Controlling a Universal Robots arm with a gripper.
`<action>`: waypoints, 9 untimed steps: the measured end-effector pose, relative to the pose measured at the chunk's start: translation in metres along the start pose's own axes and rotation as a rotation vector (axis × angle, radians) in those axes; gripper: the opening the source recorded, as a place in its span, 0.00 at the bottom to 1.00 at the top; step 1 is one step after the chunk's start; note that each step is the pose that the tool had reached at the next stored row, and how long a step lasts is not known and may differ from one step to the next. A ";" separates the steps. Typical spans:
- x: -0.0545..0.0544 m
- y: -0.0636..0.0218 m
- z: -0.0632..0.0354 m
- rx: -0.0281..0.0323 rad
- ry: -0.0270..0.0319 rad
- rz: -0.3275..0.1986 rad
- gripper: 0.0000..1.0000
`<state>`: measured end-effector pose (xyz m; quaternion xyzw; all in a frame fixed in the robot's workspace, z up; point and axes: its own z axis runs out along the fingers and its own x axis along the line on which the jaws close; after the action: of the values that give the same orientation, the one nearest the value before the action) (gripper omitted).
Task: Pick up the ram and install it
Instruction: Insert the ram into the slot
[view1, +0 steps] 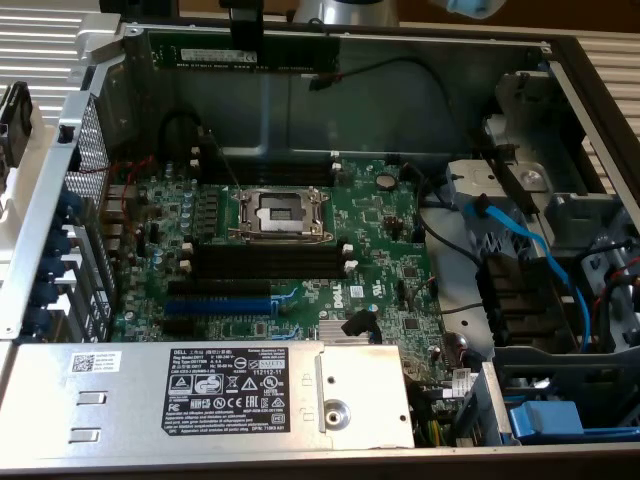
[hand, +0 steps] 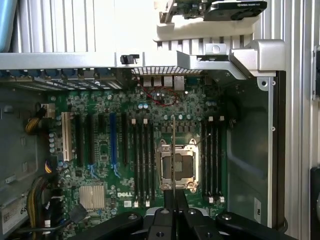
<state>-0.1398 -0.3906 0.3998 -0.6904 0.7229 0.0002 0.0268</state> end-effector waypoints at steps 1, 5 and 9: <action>0.000 0.0000 0.0000 0.0000 0.0000 0.000 0.12; 0.000 0.0000 0.0000 0.0000 0.0000 0.000 0.12; 0.000 0.0000 0.0000 0.0000 0.0000 0.000 0.12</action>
<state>-0.1398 -0.3906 0.3998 -0.6904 0.7229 0.0002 0.0268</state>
